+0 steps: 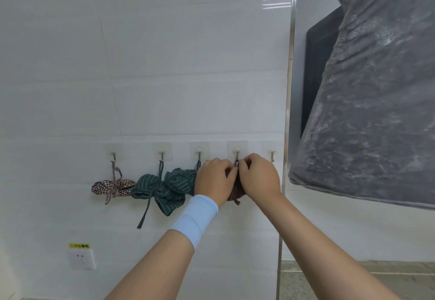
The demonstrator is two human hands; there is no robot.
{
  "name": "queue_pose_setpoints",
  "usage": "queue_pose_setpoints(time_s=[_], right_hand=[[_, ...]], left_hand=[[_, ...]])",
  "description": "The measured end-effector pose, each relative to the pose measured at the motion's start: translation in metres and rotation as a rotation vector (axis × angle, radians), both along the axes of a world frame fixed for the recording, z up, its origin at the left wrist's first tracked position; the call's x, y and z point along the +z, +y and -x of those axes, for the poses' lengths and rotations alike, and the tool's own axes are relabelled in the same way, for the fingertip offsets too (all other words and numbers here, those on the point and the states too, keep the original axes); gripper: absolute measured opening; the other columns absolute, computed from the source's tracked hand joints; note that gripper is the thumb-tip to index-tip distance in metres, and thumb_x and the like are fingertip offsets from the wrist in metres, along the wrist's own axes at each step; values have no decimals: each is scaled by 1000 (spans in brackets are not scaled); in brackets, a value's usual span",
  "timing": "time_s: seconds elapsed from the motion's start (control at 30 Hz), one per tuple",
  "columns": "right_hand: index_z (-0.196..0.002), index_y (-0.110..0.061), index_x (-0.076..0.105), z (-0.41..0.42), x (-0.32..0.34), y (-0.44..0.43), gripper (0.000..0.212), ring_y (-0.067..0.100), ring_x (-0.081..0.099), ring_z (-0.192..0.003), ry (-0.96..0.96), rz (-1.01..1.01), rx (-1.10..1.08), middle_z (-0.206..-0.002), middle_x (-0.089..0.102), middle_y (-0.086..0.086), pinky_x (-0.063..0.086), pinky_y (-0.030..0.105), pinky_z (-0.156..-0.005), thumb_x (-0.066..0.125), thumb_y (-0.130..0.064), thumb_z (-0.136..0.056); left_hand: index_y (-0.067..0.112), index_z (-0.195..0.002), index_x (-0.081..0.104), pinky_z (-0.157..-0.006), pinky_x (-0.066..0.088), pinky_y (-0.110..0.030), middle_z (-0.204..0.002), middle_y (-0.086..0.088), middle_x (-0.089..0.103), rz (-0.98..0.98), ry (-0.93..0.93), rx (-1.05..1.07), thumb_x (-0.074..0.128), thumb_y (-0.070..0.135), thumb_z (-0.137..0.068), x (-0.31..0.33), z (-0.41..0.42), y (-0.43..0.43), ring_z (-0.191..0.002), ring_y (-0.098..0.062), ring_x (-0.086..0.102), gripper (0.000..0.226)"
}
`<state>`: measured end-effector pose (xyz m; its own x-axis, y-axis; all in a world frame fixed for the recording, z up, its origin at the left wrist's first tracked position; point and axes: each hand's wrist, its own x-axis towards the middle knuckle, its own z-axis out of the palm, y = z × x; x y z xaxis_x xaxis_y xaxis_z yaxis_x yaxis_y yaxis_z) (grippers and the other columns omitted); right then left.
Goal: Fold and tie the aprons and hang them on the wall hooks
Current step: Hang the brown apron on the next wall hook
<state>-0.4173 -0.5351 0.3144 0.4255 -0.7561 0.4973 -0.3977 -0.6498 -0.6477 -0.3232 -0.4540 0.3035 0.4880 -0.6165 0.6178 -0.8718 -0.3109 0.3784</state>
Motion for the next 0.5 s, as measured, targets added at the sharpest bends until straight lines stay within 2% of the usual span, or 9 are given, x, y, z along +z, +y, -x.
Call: queue_pose_setpoints(time_s=[0.03,0.1,0.23,0.4,0.5], right_hand=[[-98,-15,65,1,-11,2,20,20,58,-87,-73,81,0,-94,58,-2,42,31,-64,49,-27,-98],[-102,-13,67,3,-32,5,19,21,53,-95,-148,254,-9,-103,57,1,46,35,-74,52,-24,-97],[-107,-15,66,6,-61,3,26,25,52,-100,20,556,-39,-108,58,3,42,38,-83,49,-27,-92],[-119,-19,62,16,-51,10,39,25,51,-111,214,531,-72,-118,56,1,41,42,-91,41,-36,-91],[-126,-20,60,22,-40,15,42,28,51,-119,249,532,-95,-128,56,4,40,46,-97,44,-38,-92]], left_hand=[[28,-97,71,-90,41,-37,-96,7,66,-23,-130,29,46,43,-97,-4,-3,4,-94,-19,54,30],[31,-101,70,-92,37,-37,-101,9,65,-61,-238,18,41,44,-98,-9,-8,10,-99,-19,52,32],[31,-118,62,-98,34,-35,-117,11,60,-147,-280,-52,41,41,-98,-16,-12,18,-111,-17,48,31],[33,-141,44,-109,24,-35,-141,11,48,-227,-259,-103,42,44,-98,-15,-8,31,-129,-17,40,44],[32,-148,35,-116,20,-37,-151,8,39,-187,-235,-138,43,46,-98,-11,-10,47,-139,-17,31,52]])
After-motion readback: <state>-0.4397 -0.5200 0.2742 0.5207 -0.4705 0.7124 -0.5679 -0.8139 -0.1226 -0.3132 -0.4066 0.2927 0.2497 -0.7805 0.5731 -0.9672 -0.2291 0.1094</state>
